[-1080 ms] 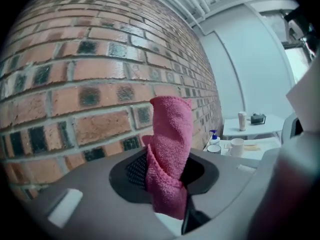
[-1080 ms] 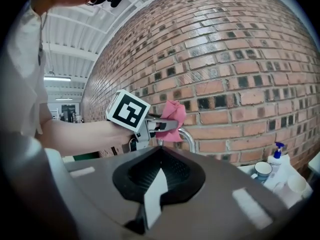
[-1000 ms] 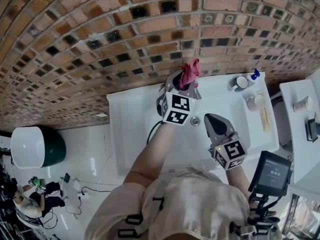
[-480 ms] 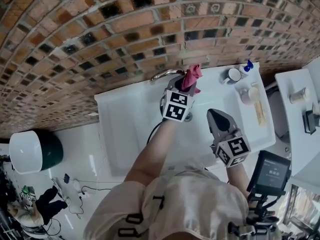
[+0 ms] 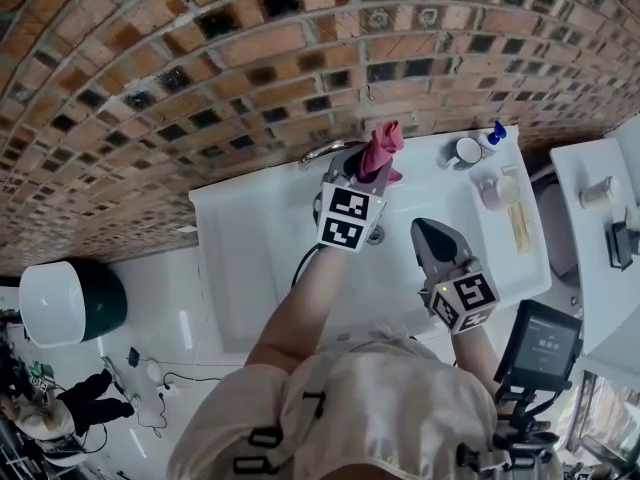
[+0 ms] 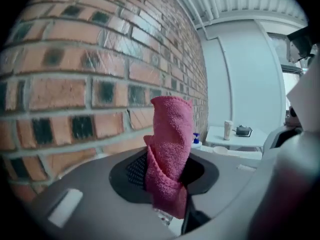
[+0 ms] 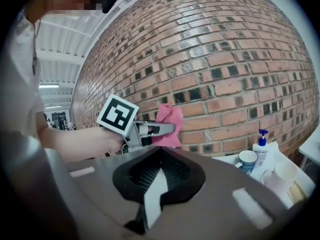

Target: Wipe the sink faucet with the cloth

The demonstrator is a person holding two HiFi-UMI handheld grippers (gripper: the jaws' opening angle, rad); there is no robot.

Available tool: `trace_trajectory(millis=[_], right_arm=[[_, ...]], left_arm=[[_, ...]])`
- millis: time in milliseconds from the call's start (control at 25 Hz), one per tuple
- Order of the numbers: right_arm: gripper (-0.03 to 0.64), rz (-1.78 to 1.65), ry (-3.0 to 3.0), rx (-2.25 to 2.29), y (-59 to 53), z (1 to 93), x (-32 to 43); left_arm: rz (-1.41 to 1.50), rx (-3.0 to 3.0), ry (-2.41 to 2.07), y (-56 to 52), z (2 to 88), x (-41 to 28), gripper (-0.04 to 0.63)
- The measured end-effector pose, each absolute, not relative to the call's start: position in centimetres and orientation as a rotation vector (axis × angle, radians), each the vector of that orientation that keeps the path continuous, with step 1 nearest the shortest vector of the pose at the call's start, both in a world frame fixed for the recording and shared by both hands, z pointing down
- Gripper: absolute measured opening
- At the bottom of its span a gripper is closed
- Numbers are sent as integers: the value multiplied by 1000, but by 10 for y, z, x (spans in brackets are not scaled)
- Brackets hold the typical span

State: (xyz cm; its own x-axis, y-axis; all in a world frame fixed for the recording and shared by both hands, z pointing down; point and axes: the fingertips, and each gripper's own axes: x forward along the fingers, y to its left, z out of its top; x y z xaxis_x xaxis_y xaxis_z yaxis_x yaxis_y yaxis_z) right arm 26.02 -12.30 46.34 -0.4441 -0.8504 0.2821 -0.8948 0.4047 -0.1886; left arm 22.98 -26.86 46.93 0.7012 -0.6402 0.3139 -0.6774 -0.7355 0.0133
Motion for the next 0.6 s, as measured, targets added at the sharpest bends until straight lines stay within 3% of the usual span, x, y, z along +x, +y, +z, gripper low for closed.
trace_trajectory(millis=[200, 600], right_arm=[[-11, 472, -2530, 1543, -121, 462, 250], [-11, 504, -2513, 1551, -129, 469, 271]], left_arm=[[476, 2852, -1145, -274, 448, 226, 121], [649, 2666, -1135, -273, 544, 225, 121]])
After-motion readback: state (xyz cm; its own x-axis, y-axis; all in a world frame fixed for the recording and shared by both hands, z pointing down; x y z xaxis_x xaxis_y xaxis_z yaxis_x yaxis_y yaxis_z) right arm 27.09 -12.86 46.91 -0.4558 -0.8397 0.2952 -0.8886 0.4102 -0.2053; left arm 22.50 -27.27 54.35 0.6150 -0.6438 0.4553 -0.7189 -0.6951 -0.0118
